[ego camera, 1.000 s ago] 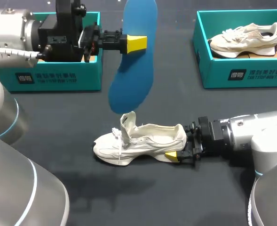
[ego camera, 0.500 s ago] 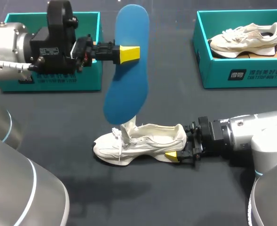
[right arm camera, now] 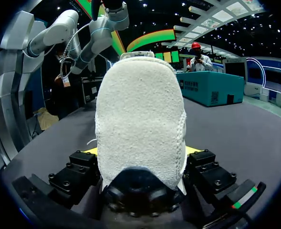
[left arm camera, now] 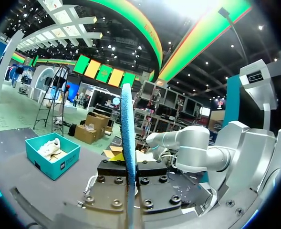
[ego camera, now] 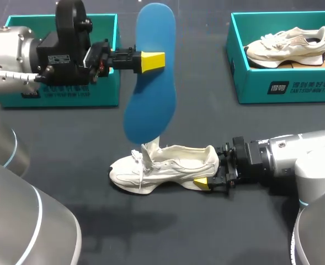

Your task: Take the shoe out of the shoebox, open the shoe tongue, remove and reinsert the insole, then place the shoe into the shoebox

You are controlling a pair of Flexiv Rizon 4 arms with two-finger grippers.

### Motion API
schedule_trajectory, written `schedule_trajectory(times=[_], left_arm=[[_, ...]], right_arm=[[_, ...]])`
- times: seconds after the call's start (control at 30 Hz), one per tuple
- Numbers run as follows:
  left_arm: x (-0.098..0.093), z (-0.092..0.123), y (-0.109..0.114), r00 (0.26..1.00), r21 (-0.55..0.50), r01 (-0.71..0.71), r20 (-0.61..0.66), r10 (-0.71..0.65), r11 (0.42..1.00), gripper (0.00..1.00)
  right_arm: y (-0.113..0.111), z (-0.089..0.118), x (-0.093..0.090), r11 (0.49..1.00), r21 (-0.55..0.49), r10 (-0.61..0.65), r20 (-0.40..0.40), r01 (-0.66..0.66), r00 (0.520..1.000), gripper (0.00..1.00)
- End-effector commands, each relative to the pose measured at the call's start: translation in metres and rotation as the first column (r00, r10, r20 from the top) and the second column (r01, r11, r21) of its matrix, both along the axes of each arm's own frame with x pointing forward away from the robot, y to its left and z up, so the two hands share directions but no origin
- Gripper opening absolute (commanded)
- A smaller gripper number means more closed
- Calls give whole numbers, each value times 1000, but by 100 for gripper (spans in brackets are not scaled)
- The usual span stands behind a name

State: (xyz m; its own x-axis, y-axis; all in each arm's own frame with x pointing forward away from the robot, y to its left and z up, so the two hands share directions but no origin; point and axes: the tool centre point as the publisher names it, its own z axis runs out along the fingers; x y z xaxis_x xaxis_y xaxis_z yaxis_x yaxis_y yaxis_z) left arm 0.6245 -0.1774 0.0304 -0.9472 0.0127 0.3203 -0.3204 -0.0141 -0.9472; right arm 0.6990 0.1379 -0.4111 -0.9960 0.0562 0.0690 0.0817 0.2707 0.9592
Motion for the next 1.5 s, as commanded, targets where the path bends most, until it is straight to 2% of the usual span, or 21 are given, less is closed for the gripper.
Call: schedule_trajectory(times=[0.03,0.3,0.33,0.37,0.4,0.83,1.03,1.3,1.5], left_arm=[[2,0,-3,1000,-1,2,-1,-2,1000,0],[2,0,-3,1000,-1,2,-1,-2,1000,0],[2,0,-3,1000,-1,2,-1,-2,1000,0],[2,0,-3,1000,-1,2,-1,-2,1000,0],[2,0,-3,1000,-1,2,-1,-2,1000,0],[2,0,-3,1000,-1,2,-1,-2,1000,0],[2,0,-3,1000,-1,2,-1,-2,1000,0],[2,0,-3,1000,-1,2,-1,-2,1000,0],[2,0,-3,1000,-1,2,-1,-2,1000,0]], right_arm=[[1,-1,-2,1000,-5,0,-1,0,1000,0],[-1,-1,-3,999,-37,-26,-18,25,1000,0],[-3,-2,-3,999,-41,-28,-20,27,999,15],[-3,-2,-3,998,-48,-31,-21,30,999,42],[-4,-3,-4,998,-46,-43,-25,42,999,100],[-18,-2,-3,988,-146,-47,-15,44,999,100],[-26,3,1,973,-230,-33,-13,29,999,100],[-36,10,4,916,-401,-29,-39,11,999,100],[-44,18,0,877,-481,-43,-47,16,998,100]])
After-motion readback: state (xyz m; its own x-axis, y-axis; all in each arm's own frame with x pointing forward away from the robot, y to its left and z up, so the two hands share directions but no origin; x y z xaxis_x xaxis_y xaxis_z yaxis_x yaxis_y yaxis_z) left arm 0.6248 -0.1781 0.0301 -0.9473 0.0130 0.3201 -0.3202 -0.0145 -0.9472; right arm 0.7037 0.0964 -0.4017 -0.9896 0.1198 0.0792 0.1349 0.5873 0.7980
